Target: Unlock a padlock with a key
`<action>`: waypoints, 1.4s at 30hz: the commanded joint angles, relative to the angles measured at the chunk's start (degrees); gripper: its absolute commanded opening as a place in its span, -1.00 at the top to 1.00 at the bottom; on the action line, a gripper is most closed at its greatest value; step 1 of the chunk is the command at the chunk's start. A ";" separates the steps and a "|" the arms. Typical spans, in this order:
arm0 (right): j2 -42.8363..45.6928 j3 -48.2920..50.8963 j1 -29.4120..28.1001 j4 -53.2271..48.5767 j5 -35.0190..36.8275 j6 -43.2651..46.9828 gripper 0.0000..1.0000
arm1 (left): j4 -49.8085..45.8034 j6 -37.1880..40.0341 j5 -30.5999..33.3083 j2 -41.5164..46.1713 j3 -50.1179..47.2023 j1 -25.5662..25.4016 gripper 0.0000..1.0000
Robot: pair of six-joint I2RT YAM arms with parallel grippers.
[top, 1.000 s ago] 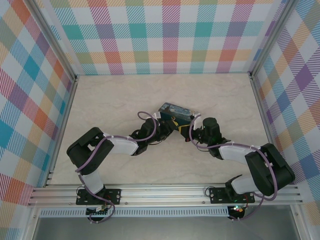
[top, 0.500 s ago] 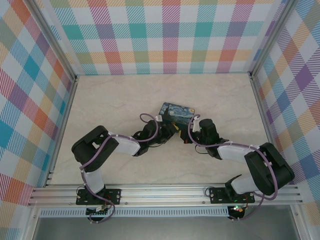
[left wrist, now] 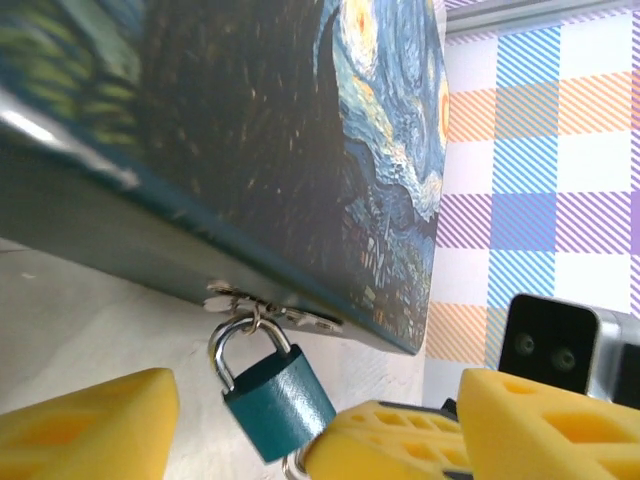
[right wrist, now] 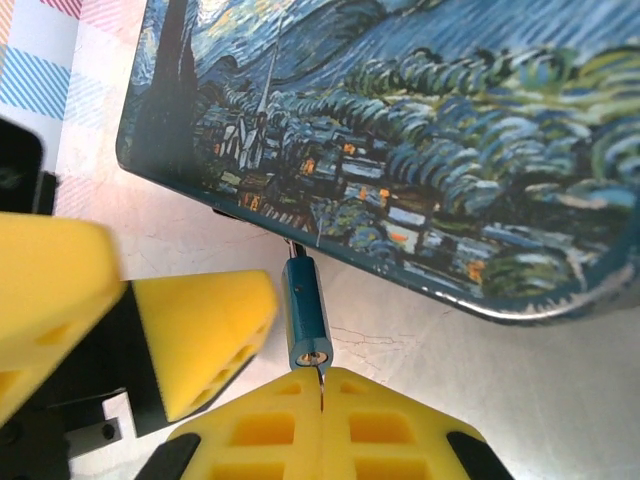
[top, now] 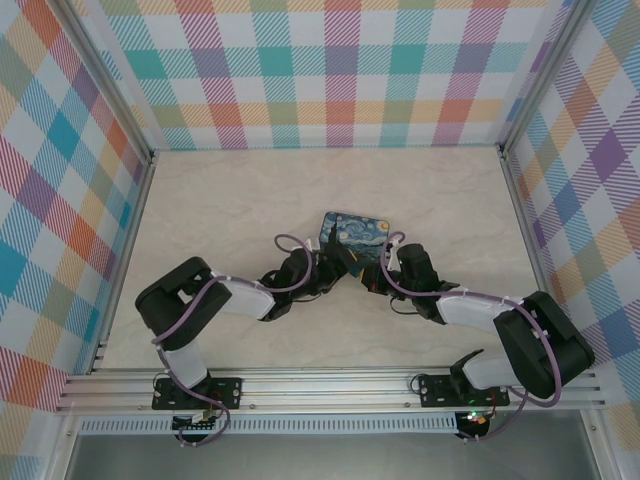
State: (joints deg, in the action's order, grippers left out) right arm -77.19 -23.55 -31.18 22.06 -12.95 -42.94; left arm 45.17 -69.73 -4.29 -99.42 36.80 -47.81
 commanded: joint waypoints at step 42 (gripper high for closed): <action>2.85 2.90 -3.45 3.31 3.68 -18.61 0.90 | 14.42 -14.55 2.48 -8.34 0.71 -3.85 0.25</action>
State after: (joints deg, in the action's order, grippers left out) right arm -75.37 -21.30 -34.22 24.27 -9.58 -60.88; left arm 56.95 -83.33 -2.22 -107.42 36.21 -50.65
